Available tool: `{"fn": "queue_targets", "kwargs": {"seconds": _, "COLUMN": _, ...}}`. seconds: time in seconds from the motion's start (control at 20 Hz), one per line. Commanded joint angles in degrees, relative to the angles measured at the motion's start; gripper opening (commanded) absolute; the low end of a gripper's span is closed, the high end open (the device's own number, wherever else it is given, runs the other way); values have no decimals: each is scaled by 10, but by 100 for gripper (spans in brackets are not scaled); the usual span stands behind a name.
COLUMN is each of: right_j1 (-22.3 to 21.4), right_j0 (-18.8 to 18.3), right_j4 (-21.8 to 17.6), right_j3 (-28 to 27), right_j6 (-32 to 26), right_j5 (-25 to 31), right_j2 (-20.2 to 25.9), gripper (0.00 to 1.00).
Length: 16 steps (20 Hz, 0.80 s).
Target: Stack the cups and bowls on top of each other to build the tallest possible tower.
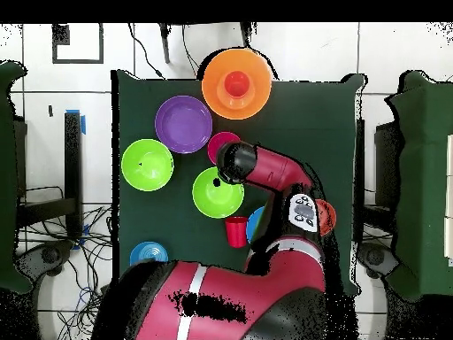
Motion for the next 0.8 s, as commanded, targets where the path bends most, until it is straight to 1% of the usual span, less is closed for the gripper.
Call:
{"fn": "queue_targets", "kwargs": {"seconds": 0.05, "right_j1": 46, "right_j0": 6, "right_j4": -26, "right_j3": -35, "right_j6": 24, "right_j5": -2, "right_j2": 52, "gripper": 100}}
{"fn": "queue_targets", "kwargs": {"seconds": 0.75, "right_j1": 55, "right_j0": 11, "right_j4": -27, "right_j3": -44, "right_j6": 29, "right_j5": -5, "right_j2": 43, "gripper": 100}}
{"fn": "queue_targets", "kwargs": {"seconds": 0.8, "right_j1": 56, "right_j0": 12, "right_j4": -27, "right_j3": -45, "right_j6": 30, "right_j5": -5, "right_j2": 43, "gripper": 0}}
